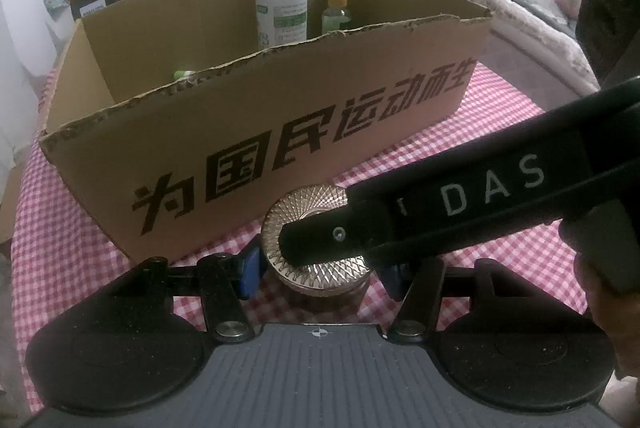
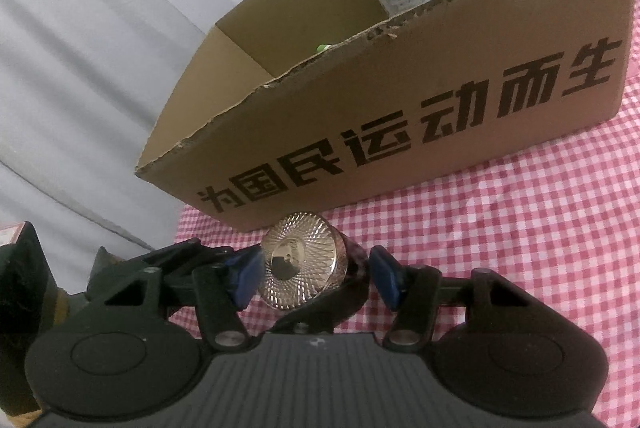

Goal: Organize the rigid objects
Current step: 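Close the right gripper around the gold round compact, then lift the gold compact and carry it over into the box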

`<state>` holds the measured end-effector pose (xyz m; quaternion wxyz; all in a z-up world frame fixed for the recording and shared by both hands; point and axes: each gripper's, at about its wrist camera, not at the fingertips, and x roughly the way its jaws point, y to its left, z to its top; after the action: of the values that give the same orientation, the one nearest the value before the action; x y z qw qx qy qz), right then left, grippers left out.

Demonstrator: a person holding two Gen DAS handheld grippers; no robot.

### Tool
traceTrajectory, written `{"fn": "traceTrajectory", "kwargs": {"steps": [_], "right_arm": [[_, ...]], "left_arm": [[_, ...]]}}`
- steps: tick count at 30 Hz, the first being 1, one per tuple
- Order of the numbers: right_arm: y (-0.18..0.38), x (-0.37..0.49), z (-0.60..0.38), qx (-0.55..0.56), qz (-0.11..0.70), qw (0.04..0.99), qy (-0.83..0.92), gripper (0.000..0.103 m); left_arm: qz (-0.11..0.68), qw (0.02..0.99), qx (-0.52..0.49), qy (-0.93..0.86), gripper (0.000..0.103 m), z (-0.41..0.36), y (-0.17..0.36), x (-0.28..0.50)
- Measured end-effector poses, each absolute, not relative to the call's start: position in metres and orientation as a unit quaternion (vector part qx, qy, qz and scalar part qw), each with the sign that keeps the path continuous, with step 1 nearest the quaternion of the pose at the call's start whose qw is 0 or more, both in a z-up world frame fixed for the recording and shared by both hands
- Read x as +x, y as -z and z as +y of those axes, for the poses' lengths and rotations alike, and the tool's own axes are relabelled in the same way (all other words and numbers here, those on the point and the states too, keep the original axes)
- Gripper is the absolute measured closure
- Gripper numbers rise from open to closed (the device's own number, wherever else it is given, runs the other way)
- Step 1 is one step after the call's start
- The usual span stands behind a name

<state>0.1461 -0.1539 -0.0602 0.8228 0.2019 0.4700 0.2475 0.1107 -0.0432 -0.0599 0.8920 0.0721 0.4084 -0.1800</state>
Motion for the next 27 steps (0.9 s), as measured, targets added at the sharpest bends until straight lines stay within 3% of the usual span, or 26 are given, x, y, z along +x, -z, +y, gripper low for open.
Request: {"fn": "traceTrajectory", "kwargs": {"steps": [18, 27], "right_arm": [[0.058, 0.149, -0.139, 0.179, 0.463, 0.828, -0.260, 0.049], [0.036, 0.137, -0.131, 0.168, 0.436, 0.840, -0.275, 0.050]], "left_arm": [[0.403, 0.897, 0.061, 0.170, 0.047, -0.034, 0.055, 0.109], [0.371, 0.912, 0.057, 0.165, 0.047, -0.025, 0.022, 0.097]]}}
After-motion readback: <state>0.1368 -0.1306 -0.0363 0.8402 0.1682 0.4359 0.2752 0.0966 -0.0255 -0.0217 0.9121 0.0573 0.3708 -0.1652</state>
